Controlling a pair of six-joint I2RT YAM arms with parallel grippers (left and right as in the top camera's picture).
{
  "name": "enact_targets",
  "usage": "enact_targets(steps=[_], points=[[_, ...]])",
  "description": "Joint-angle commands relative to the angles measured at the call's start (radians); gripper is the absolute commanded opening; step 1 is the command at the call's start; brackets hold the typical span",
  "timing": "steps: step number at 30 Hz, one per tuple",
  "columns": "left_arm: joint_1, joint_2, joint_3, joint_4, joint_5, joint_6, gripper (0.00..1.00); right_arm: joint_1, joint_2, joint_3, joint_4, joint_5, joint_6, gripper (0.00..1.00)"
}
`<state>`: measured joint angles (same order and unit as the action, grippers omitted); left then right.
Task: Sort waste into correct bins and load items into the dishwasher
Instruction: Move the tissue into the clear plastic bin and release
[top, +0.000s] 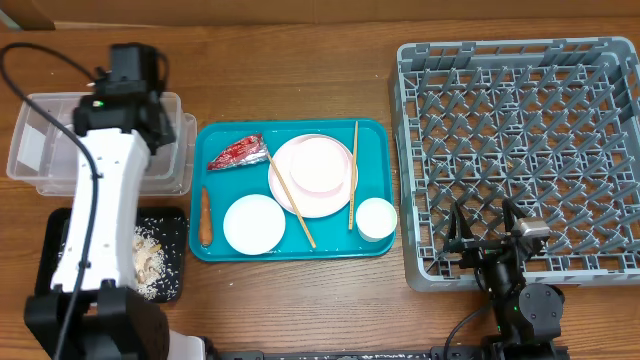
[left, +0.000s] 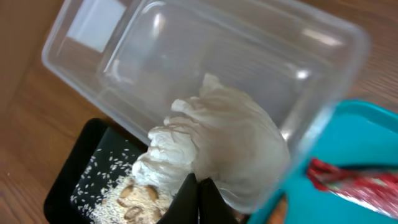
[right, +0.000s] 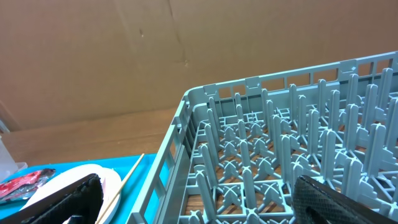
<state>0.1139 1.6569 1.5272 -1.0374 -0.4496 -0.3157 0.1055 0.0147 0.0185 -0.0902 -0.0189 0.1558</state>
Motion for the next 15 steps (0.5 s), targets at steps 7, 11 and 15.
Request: enact_targets(steps=[7, 11, 15], points=[[0.159, 0.110, 0.013, 0.079, 0.084, 0.033, 0.04, 0.004, -0.012, -0.011, 0.006, 0.002, -0.007, 1.00], [0.190, 0.121, 0.013, 0.112, 0.084, 0.074, 0.75, 0.004, -0.012, -0.011, 0.006, 0.002, -0.007, 1.00], [0.187, 0.109, 0.019, 0.114, 0.085, 0.086, 0.86, 0.004, -0.012, -0.011, 0.006, 0.002, -0.007, 1.00]])
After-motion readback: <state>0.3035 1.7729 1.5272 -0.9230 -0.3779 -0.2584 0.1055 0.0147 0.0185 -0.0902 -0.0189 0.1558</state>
